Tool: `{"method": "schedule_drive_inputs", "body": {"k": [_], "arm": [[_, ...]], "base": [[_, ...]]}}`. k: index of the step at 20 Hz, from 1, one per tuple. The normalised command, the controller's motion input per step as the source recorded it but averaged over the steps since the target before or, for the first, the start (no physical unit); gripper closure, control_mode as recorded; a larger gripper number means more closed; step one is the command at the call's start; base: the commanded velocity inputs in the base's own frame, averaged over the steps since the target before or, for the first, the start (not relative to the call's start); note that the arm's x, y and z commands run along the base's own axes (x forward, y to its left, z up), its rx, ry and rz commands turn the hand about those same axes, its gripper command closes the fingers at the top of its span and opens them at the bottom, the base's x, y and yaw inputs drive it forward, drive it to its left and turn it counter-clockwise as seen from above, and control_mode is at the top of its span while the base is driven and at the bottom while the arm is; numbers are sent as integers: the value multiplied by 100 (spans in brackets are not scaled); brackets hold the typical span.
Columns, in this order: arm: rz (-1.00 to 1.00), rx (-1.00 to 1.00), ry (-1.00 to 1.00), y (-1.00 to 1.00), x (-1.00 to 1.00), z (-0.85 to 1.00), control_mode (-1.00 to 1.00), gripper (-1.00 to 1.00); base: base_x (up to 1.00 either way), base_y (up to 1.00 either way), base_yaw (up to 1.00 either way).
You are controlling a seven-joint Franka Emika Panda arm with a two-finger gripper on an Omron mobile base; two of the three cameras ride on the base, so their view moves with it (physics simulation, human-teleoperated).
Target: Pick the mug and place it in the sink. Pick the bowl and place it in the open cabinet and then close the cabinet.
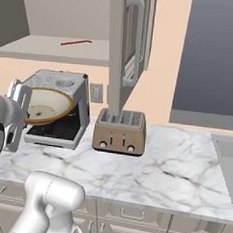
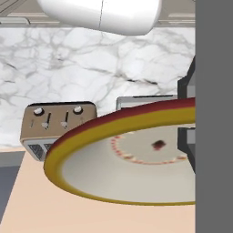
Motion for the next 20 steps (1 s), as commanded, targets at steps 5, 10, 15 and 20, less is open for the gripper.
{"method": "schedule_drive_inputs", "body": {"k": [5,10,15,20], "arm": [[0,0,0,0,0,0,100,100],[0,0,0,0,0,0,100,100],[2,0,0,0,7,1,-100,100],[0,0,0,0,0,33,-100,100]], "base": [[82,5,0],[57,-2,8],[34,0,5],[0,0,0]]}}
